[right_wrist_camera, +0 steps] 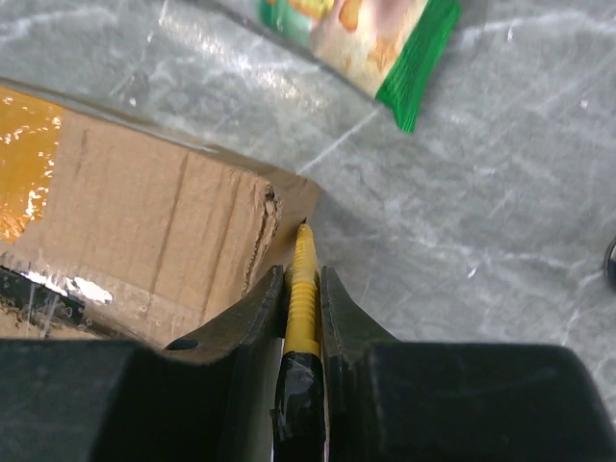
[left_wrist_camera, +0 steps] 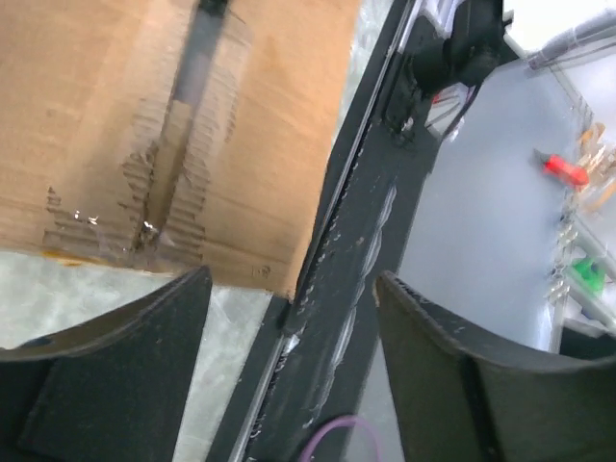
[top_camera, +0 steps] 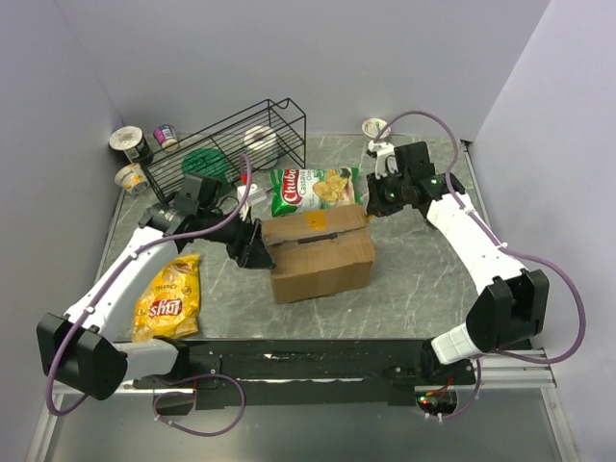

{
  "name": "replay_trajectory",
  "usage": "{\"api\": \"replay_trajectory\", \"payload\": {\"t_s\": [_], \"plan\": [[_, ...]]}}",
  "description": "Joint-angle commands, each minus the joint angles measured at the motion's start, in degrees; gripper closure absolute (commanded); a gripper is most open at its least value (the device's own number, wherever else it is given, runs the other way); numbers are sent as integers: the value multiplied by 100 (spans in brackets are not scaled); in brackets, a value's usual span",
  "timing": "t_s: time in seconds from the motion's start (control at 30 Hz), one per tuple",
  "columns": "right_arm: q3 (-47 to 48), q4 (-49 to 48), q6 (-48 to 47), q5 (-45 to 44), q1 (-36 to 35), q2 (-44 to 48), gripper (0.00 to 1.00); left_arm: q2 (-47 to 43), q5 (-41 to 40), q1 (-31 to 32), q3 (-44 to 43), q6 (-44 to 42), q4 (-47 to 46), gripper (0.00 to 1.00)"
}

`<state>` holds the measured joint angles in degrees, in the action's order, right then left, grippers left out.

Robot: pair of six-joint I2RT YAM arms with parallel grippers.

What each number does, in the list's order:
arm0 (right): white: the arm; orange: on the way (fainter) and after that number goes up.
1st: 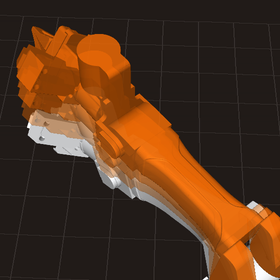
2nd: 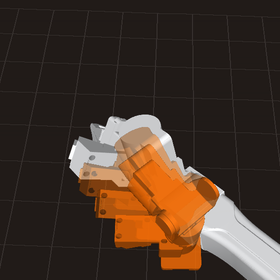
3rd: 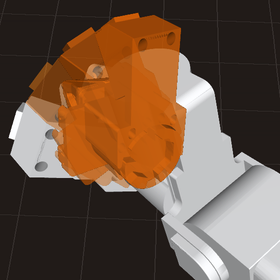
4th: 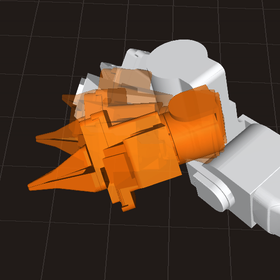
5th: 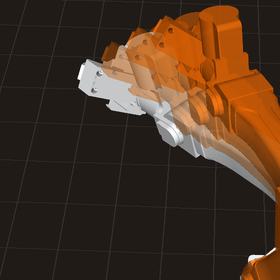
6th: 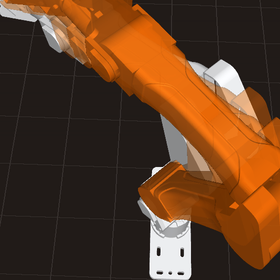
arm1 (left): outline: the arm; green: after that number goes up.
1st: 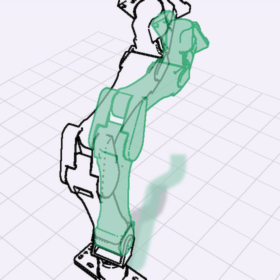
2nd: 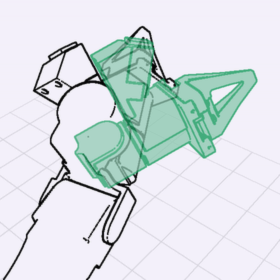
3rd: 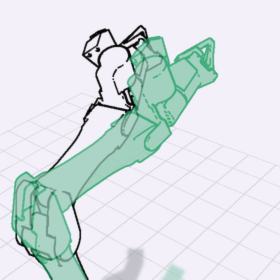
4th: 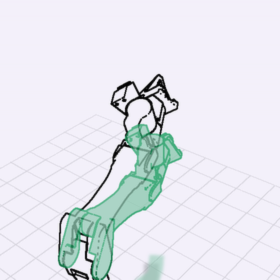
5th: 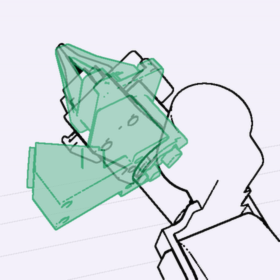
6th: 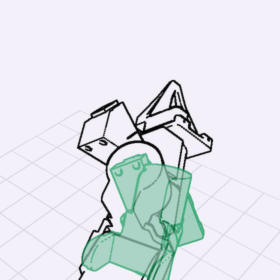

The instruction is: Unpack the express box

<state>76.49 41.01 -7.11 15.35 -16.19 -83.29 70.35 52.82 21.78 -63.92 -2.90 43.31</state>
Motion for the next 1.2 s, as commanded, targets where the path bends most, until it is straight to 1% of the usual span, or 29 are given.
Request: {"api": "replay_trajectory", "payload": {"t_s": [0.0, 0.03, 0.07, 0.13, 0.17, 0.2, 0.23, 0.27, 0.3, 0.33, 0.4, 0.43, 0.47, 0.5, 0.53, 0.57, 0.67, 0.83, 1.03, 1.17], "plan": [[481, -278, 79, 48, 10, -47, 100, 14, 196, -191, -1041, -1589, 922, 22], [516, -252, 70, -180, 45, -13, 100, 84, 116, -218, -1322, -1861, 1195, 19], [568, -208, 18, -260, 89, 31, 100, 128, -16, -244, -1795, -2186, 1397, 17], [595, -85, 113, -331, 308, 250, 100, 242, -305, -244, -2071, -2041, 1322, 14], [604, -41, 349, -279, 605, 347, 100, 286, -333, -236, -2168, -1570, 1068, 14], [578, -15, 447, -209, 756, 470, 100, 313, -360, -236, -2151, -1269, 422, 14], [552, -32, 509, -147, 862, 767, 100, 391, -560, -218, -2107, -909, -46, 13], [464, -76, 518, -42, 993, 944, 100, 470, -684, -131, -2037, -314, -407, 14], [403, -154, 483, 11, 1021, 1311, 100, 558, -816, -69, -2045, -117, -985, 14], [298, -416, 457, 133, 1056, 1532, 100, 811, -913, -8, -2072, -36, -1148, 13], [-19, -647, 439, 362, 1100, 2120, 100, 1207, -1036, 194, -2544, -71, -1228, 13], [-81, -734, 448, 476, 1100, 2271, 100, 1705, -1011, 230, -2799, -123, -1054, 13], [-255, -787, 430, 599, 1109, 2421, 100, 1945, -697, 256, -3236, -228, -948, 14], [-370, -840, 500, 748, 1100, 2631, 100, 2174, -598, 257, -3415, -229, -886, 14], [-493, -919, 605, 750, 1109, 2738, 100, 2585, -484, 257, -3564, -203, -825, 14], [-721, -1016, 893, 724, 1100, 2808, 100, 2772, -291, 265, -3775, -116, -859, 14], [-1073, -1043, 1421, 652, 1161, 3072, 100, 3353, -133, 292, -3996, 253, -1148, 13], [-1549, -1113, 1590, 890, 1240, 3468, 100, 3941, 106, 432, -4111, 167, -1158, 14], [-1874, -1218, 1924, 1233, 1302, 3530, 100, 4118, -113, 687, -3725, 220, -1273, 15], [-1936, -1447, 1854, 1101, 1293, 3547, 100, 4224, -325, 740, -3496, 254, -1334, 19]]}}
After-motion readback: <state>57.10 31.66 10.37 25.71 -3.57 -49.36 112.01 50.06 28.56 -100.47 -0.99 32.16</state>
